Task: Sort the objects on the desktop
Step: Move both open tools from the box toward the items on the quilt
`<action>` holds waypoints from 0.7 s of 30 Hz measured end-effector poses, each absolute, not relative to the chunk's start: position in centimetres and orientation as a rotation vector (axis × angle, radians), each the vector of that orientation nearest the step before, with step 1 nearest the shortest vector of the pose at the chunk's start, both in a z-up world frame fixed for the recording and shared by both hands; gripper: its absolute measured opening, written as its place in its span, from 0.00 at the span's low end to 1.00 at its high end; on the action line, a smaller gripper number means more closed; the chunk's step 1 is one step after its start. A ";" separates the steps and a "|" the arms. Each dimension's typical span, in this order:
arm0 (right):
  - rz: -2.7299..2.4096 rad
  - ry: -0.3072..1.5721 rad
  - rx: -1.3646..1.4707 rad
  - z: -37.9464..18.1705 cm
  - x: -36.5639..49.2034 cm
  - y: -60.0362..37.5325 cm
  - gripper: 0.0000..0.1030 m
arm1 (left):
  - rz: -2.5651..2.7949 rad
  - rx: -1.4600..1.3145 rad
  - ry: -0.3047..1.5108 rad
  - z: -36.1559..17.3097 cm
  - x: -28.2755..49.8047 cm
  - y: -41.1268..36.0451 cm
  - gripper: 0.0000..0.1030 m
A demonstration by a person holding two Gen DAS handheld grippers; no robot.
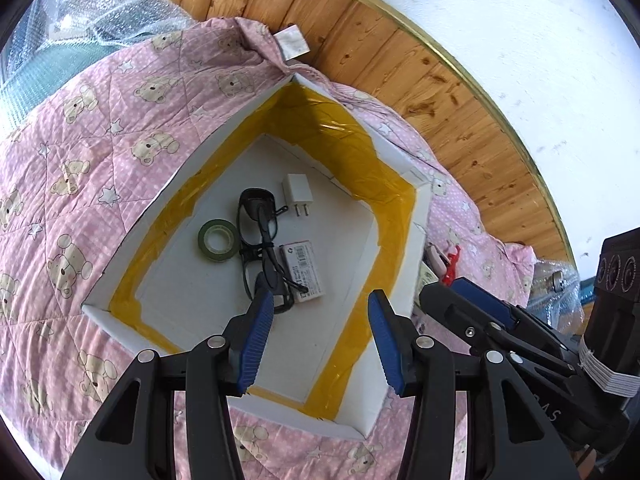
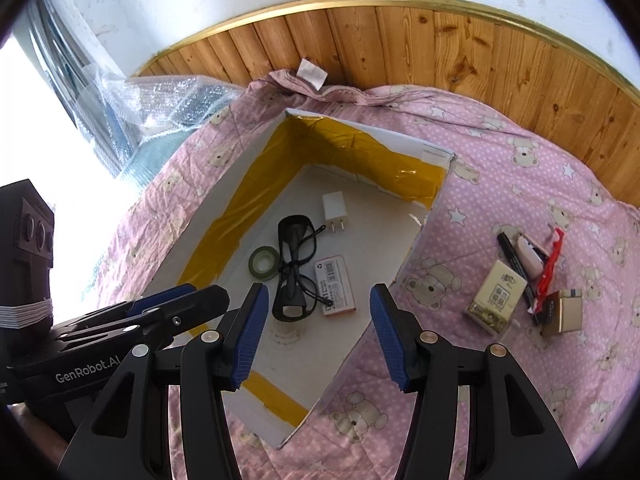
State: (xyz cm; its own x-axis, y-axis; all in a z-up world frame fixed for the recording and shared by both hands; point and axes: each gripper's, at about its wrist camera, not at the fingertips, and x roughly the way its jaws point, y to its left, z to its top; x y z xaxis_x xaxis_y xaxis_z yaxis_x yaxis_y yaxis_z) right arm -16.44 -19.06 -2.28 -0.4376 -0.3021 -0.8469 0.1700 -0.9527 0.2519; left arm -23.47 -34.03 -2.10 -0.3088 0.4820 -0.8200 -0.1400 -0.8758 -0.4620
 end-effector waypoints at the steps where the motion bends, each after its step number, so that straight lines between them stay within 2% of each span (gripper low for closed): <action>1: -2.446 -0.189 1.476 -2.1 -16.2 -18.9 0.54 | 2.228 -1.549 -0.427 -1.9 -23.3 -34.0 0.49; 21: -2.496 -0.221 1.427 0.1 -11.7 -17.8 0.54 | 2.226 -1.492 -0.389 0.6 -19.2 -33.6 0.49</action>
